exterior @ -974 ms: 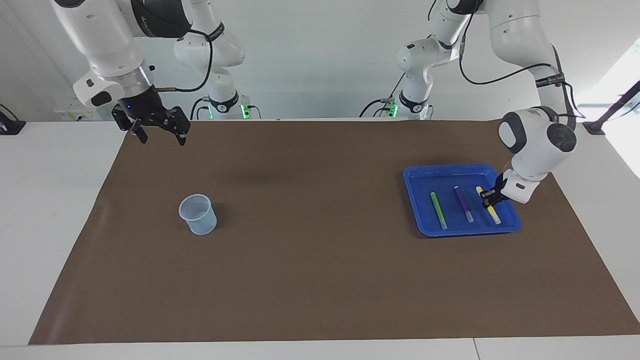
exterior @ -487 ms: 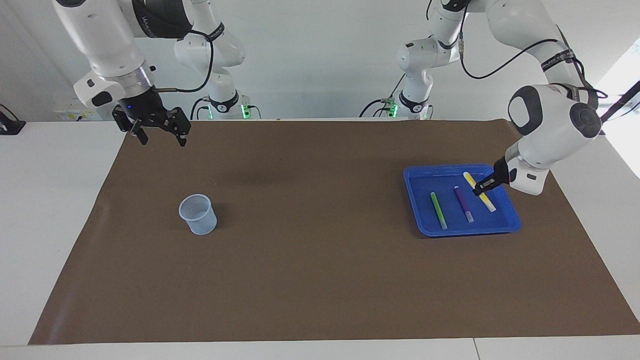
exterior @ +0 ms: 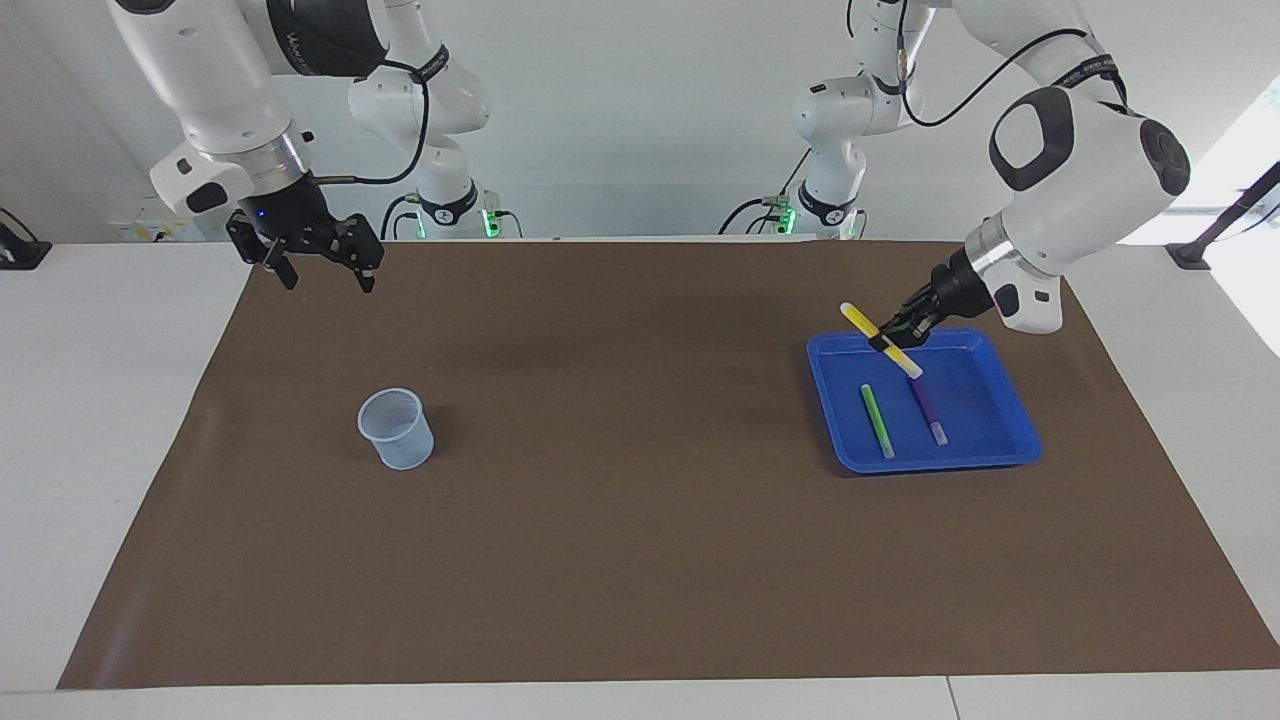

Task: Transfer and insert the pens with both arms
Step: 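Lift the yellow pen with the left gripper toward the right gripper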

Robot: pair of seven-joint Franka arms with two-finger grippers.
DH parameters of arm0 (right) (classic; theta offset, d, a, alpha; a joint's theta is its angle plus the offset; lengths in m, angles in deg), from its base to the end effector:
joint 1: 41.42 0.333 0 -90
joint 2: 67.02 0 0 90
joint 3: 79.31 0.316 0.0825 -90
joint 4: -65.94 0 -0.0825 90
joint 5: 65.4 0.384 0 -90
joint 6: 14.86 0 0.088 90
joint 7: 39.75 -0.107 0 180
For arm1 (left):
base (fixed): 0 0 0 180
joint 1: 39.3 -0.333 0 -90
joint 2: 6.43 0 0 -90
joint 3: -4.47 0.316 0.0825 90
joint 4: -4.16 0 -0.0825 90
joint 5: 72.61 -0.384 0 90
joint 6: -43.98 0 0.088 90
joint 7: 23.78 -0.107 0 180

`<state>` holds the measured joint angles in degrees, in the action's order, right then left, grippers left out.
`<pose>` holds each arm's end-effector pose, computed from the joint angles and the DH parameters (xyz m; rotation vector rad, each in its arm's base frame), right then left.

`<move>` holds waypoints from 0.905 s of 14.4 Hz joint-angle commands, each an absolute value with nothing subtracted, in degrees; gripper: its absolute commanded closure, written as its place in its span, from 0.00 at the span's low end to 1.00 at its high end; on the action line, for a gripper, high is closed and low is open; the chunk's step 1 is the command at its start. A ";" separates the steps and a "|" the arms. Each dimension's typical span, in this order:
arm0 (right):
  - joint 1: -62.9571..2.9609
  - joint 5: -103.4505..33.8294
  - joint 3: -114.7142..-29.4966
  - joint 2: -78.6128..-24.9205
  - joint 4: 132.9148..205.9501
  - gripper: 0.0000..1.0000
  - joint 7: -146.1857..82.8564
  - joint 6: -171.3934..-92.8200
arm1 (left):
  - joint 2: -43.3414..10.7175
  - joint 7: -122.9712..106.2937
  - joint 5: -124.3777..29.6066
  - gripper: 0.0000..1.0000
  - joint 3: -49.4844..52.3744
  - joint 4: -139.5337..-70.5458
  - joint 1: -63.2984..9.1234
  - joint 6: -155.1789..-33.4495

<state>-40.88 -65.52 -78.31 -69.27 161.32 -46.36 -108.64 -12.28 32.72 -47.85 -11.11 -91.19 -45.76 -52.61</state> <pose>0.5470 0.0147 0.6074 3.1365 -0.1387 0.0181 0.5743 -0.1264 0.5435 2.4957 1.1971 -0.4372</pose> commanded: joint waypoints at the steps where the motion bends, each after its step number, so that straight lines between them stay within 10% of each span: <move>1: -40.90 -65.14 -78.16 -70.36 162.62 0.00 -46.43 -109.61 | -10.12 44.29 -42.31 1.00 -14.23 -91.38 -45.90 -51.29; 13: -40.54 -43.54 -70.80 -68.34 158.15 0.00 -63.97 -113.90 | -3.36 67.36 -16.30 1.00 -21.89 -103.57 -38.87 -69.02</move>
